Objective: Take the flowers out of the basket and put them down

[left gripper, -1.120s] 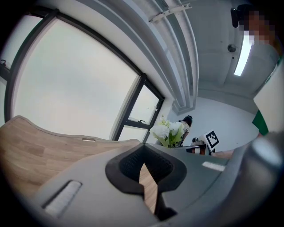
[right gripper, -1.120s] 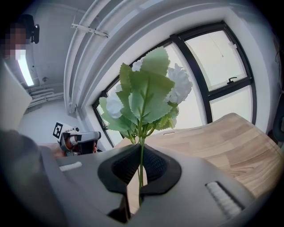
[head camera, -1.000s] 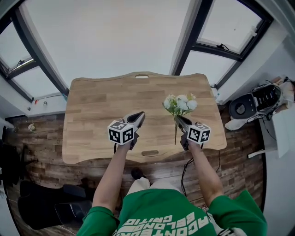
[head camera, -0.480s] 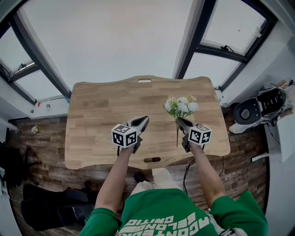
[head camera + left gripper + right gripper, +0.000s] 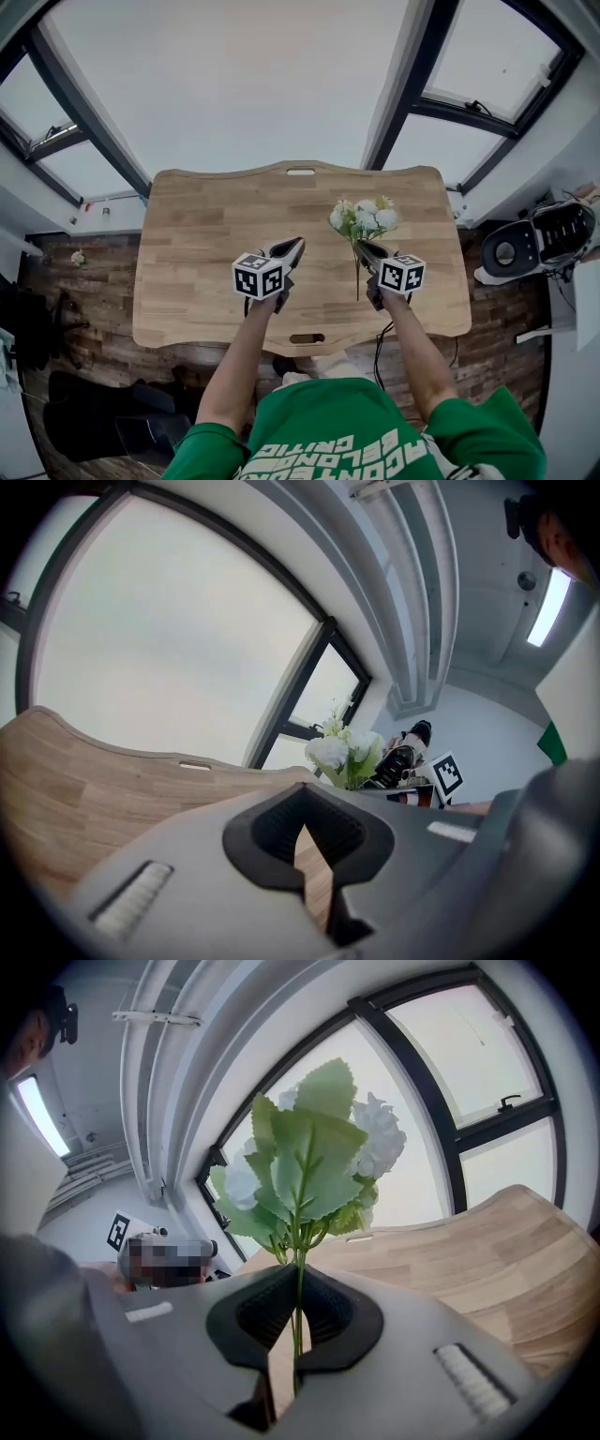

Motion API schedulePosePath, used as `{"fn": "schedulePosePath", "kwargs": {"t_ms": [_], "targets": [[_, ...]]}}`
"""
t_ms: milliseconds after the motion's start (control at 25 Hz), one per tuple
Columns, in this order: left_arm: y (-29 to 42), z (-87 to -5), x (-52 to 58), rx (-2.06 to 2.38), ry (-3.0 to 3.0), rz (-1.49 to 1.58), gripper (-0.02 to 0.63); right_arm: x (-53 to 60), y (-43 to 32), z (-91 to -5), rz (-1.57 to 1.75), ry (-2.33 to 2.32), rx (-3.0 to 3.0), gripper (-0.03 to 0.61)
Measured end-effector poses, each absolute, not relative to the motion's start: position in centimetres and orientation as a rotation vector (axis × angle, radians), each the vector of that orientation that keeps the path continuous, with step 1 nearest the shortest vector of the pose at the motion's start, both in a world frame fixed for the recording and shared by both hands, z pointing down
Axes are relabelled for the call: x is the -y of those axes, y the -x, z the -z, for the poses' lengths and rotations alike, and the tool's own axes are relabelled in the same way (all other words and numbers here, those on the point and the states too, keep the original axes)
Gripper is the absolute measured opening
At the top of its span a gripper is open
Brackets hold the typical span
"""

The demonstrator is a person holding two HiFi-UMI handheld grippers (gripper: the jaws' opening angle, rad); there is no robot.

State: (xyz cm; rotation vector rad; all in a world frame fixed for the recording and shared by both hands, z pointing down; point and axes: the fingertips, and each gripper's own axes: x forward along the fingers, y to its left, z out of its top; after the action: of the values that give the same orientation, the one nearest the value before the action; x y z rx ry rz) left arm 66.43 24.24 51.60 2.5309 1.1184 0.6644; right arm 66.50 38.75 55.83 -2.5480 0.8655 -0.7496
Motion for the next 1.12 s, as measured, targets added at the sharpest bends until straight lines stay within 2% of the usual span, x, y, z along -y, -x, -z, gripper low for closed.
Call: {"fn": "schedulePosePath", "kwargs": {"t_ms": [1120], "targets": [[-69.2, -58.7, -23.5, -0.869, -2.499, -0.826, 0.017, -35.8, -70.7, -69.6, 1.164, 2.342, -1.013, 0.014]]}}
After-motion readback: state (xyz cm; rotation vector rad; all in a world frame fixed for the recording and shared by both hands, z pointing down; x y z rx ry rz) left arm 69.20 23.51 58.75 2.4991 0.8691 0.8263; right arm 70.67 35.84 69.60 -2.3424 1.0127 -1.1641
